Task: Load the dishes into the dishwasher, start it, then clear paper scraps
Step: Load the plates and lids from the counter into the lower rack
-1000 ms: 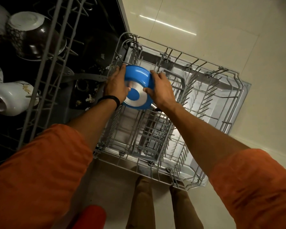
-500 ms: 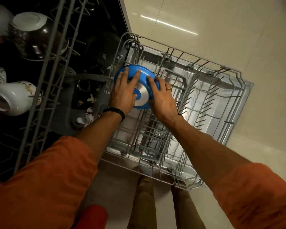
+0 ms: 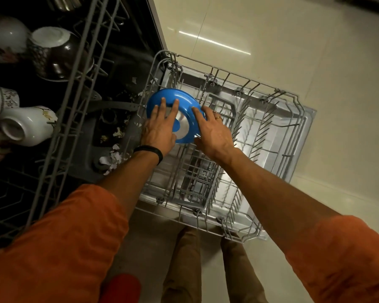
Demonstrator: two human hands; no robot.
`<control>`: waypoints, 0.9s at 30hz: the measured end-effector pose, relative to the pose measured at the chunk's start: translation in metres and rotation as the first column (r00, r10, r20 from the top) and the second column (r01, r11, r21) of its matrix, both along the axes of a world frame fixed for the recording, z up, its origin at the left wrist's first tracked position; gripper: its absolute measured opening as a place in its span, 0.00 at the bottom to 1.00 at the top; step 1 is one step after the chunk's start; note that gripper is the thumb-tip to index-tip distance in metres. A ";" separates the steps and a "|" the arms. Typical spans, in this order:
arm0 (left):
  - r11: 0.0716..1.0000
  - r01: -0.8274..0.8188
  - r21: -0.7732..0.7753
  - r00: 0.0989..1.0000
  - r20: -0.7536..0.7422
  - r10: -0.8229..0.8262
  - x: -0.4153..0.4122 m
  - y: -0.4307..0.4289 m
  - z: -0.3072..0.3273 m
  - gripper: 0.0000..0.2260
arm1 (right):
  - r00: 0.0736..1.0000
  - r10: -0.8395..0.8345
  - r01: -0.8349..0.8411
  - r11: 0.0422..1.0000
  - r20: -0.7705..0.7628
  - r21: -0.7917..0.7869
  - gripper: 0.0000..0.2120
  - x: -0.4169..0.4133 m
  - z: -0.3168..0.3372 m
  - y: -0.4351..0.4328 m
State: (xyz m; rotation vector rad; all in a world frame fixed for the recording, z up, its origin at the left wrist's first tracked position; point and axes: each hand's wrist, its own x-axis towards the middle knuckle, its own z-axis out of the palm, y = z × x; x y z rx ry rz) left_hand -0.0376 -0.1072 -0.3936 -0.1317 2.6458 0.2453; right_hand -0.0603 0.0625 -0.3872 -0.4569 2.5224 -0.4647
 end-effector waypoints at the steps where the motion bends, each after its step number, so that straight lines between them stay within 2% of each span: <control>1: 1.000 0.005 0.003 1.000 0.001 -0.005 0.005 0.003 0.007 0.45 | 1.000 -0.003 0.003 1.000 -0.008 -0.001 0.42 0.003 0.009 0.004; 7: 0.999 -0.004 0.040 1.000 -0.004 0.004 0.039 0.032 0.082 0.42 | 0.999 -0.046 0.046 0.999 -0.026 0.006 0.38 0.030 0.087 0.035; 15: 0.998 -0.016 0.054 0.988 -0.152 0.024 0.094 0.072 0.243 0.34 | 0.997 -0.039 0.033 0.996 -0.072 -0.081 0.33 0.075 0.246 0.076; 19: 0.999 -0.012 0.044 0.964 -0.264 0.023 0.142 0.091 0.334 0.30 | 0.991 0.030 -0.051 0.986 -0.130 -0.156 0.31 0.109 0.329 0.091; 23: 0.992 -0.120 0.044 0.923 -0.363 0.128 0.199 0.098 0.400 0.27 | 0.984 0.064 -0.108 0.958 -0.168 -0.265 0.28 0.138 0.399 0.094; 27: 0.965 -0.261 0.014 0.843 -0.483 0.235 0.249 0.090 0.452 0.28 | 0.955 0.167 -0.254 0.890 -0.246 -0.379 0.25 0.167 0.457 0.071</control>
